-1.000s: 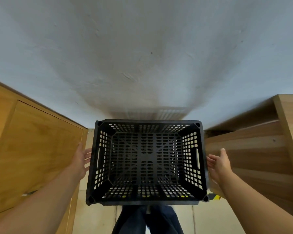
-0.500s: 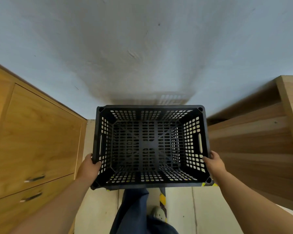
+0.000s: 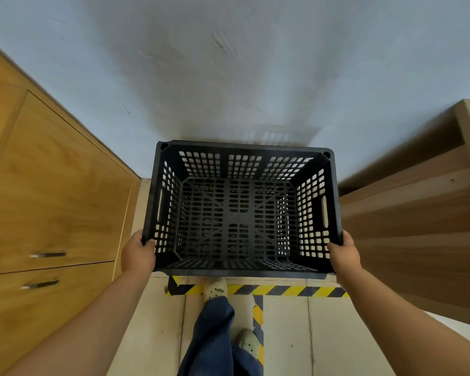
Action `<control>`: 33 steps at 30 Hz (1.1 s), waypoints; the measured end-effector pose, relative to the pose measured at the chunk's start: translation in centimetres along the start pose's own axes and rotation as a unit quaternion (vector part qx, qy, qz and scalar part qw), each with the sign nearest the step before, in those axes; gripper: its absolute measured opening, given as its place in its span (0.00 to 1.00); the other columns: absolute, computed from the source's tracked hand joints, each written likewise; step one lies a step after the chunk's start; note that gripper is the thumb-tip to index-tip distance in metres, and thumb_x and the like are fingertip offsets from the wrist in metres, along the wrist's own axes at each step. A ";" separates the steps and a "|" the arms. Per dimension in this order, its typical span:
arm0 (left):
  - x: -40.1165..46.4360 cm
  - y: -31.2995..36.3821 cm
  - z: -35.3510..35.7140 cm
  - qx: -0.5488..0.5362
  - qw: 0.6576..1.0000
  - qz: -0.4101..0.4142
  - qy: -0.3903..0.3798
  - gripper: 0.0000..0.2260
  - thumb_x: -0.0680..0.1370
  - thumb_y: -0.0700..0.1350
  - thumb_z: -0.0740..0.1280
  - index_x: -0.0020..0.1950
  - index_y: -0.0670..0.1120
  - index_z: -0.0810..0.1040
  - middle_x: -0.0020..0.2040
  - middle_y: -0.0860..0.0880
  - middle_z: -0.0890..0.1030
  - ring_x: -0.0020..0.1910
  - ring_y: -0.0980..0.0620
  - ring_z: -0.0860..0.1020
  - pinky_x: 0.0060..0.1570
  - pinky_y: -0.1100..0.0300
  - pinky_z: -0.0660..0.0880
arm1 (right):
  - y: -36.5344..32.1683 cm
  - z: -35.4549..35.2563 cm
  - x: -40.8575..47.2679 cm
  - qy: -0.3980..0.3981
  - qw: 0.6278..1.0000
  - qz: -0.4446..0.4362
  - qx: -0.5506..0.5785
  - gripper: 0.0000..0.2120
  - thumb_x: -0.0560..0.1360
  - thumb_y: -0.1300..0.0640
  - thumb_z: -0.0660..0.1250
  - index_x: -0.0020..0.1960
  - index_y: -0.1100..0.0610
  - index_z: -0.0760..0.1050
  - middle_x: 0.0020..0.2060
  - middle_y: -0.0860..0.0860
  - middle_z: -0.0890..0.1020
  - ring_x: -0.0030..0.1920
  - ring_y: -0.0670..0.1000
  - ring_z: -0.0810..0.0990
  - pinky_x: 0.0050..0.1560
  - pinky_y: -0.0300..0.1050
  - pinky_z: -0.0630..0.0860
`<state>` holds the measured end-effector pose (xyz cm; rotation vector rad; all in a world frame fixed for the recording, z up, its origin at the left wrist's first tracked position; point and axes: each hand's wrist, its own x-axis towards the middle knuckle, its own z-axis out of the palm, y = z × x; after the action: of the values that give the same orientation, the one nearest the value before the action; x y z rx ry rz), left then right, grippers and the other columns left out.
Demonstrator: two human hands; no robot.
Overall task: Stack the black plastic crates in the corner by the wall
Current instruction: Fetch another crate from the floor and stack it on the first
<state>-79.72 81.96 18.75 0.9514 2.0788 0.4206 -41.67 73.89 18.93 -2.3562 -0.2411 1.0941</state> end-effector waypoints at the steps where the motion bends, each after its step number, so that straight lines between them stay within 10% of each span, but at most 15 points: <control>1: 0.0 -0.2 -0.1 0.001 1.000 0.002 0.000 0.12 0.79 0.37 0.59 0.62 0.41 0.75 0.54 0.39 0.80 0.48 0.41 0.76 0.49 0.50 0.73 | 0.1 0.0 0.0 -0.006 1.000 0.000 0.004 0.25 0.77 0.63 0.58 0.73 0.52 0.62 0.64 0.57 0.75 0.58 0.61 0.76 0.60 0.60 0.74; 20: 0.5 -1.6 0.3 0.099 0.994 0.050 -0.001 0.13 0.81 0.40 0.56 0.64 0.41 0.71 0.56 0.37 0.78 0.52 0.37 0.76 0.45 0.50 0.72 | 2.4 -0.4 1.5 -0.046 0.994 -0.083 -0.050 0.30 0.78 0.67 0.53 0.73 0.40 0.57 0.60 0.54 0.76 0.52 0.57 0.78 0.44 0.48 0.79; 33: -0.5 -2.0 0.9 0.090 0.994 0.063 -0.020 0.14 0.82 0.41 0.55 0.67 0.43 0.69 0.57 0.39 0.78 0.53 0.39 0.76 0.45 0.50 0.73 | 1.1 -2.3 2.0 -0.056 0.979 -0.159 -0.115 0.29 0.77 0.68 0.55 0.72 0.45 0.60 0.61 0.56 0.76 0.55 0.58 0.78 0.52 0.61 0.79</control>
<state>-79.79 80.22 17.33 1.1929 2.0521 0.2779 -38.67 72.80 18.20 -2.3454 -0.7961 1.0890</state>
